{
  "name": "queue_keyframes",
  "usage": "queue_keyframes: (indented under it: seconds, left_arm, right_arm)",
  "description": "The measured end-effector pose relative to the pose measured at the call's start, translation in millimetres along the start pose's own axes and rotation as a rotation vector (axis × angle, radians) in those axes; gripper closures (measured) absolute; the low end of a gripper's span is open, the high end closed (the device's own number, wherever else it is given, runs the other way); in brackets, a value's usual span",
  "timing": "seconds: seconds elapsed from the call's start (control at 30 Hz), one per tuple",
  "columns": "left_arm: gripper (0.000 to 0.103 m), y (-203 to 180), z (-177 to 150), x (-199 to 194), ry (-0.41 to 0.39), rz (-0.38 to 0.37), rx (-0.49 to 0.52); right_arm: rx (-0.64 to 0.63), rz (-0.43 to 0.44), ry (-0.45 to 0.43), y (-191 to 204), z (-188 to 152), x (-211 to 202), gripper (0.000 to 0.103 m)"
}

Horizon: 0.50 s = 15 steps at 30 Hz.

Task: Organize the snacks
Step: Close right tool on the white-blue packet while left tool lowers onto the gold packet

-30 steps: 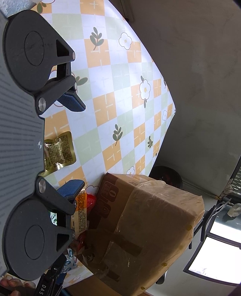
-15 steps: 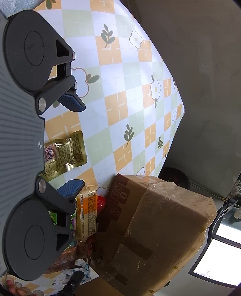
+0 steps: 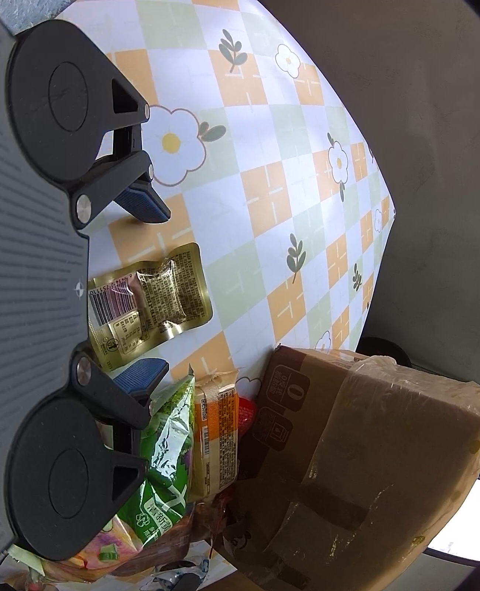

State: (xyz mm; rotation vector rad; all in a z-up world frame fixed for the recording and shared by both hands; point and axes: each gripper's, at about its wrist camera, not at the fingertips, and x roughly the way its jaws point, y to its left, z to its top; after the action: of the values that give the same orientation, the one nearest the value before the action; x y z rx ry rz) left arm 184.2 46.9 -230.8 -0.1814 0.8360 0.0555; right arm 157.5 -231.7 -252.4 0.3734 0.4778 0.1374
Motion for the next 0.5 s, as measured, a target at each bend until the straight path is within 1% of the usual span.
queue_keyframes:
  seconds: [0.13,0.23,0.37,0.5]
  left_arm:
    - [0.021,-9,4,11,-0.009,0.049,0.033]
    - [0.021,-12,3,11,-0.008,0.077,0.044]
    - [0.020,-16,-4,7,0.008,0.134,0.081]
    - [0.022,-13,-6,3,-0.003,0.136,0.070]
  right_arm:
    - [0.008,0.007,-0.002,1,-1,2,0.052]
    - [0.004,0.015,-0.001,3,-1,2,0.052]
    - [0.001,0.024,0.000,4,-2,2,0.052]
    - [-0.002,0.029,0.000,4,-2,2,0.052]
